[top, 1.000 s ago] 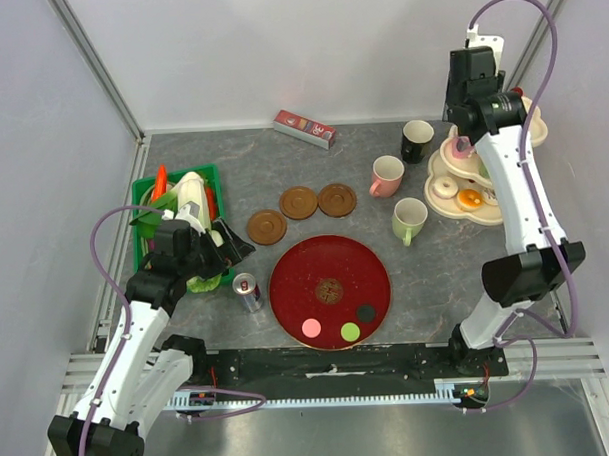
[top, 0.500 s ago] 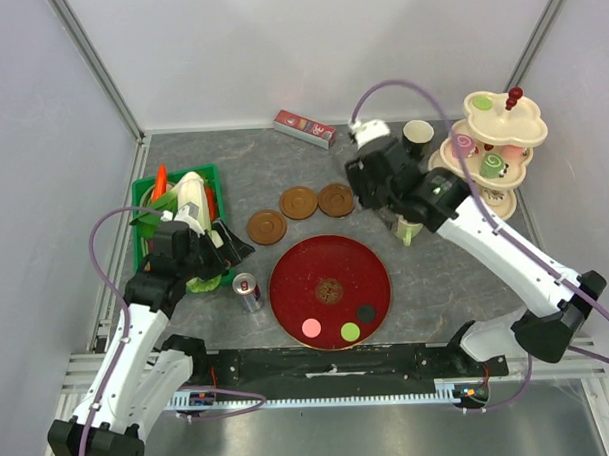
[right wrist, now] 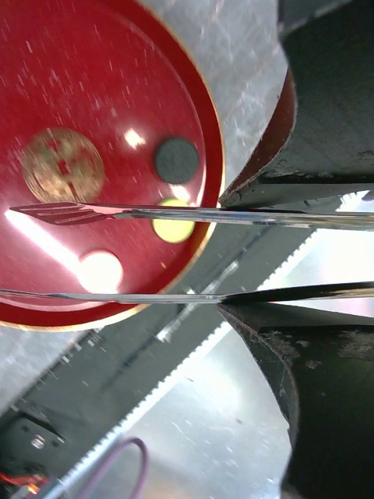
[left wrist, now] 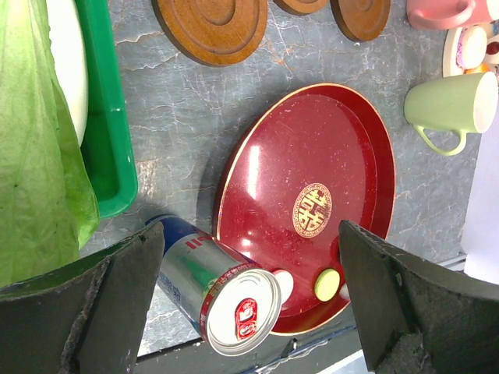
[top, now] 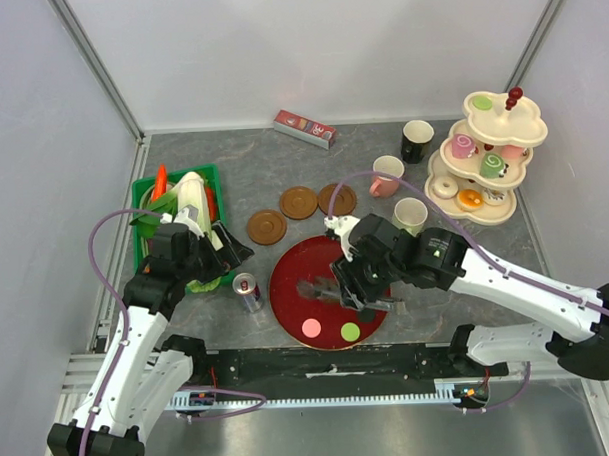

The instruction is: Serve the afternoon tea

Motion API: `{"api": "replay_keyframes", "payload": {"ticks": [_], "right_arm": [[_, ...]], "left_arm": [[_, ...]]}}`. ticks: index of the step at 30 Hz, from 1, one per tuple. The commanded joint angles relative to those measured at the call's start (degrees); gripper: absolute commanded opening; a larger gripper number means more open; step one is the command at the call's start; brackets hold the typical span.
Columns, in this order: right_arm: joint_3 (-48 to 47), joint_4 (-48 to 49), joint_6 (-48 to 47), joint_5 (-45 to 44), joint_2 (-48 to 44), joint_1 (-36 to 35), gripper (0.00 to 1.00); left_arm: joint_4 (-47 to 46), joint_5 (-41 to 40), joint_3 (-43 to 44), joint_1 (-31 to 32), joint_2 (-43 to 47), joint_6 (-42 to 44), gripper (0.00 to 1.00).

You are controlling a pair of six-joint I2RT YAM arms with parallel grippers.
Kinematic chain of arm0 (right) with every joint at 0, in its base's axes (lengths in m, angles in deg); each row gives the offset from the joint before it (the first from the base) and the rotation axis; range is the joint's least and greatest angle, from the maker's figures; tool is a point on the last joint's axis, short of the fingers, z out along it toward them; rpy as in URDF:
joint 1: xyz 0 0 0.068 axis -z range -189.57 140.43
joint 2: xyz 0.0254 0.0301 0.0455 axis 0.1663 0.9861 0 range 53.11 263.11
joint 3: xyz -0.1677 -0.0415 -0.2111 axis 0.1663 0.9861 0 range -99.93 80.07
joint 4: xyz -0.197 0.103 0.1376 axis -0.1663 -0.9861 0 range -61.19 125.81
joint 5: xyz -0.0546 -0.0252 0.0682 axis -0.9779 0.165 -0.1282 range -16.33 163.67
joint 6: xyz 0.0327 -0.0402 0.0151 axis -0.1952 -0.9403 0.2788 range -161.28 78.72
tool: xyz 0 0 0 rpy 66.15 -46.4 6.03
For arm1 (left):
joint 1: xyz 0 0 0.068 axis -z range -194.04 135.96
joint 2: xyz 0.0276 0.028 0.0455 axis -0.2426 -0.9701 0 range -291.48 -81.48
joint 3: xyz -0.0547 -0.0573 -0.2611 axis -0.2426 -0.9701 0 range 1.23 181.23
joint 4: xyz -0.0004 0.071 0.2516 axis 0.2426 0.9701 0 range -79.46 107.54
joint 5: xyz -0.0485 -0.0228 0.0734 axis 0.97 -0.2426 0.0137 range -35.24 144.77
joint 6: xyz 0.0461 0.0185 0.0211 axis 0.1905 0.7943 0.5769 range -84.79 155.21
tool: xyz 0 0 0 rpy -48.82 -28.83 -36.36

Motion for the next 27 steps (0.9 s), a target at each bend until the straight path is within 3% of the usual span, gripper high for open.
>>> {"api": "replay_keyframes", "payload": {"ticks": [1, 13, 20, 27], "right_arm": [[3.68, 2.39, 2.71, 13.26, -1.85, -2.41, 0.57], [11.51, 12.5, 6.14, 20.66, 1.31, -5.32, 0.56], [9.93, 8.64, 5.7, 12.76, 3.69, -5.23, 0.56], [9.05, 7.85, 5.88, 10.73, 5.27, -5.14, 0.56]], "left_arm": [[-0.34, -0.09, -0.12, 0.12, -0.31, 0.18, 0.98], [-0.34, -0.44, -0.29, 0.2, -0.49, -0.08, 0.98], [-0.34, -0.36, -0.12, 0.12, -0.58, 0.1, 0.98], [-0.34, -0.27, -0.2, 0.12, -0.49, 0.1, 0.98]]}}
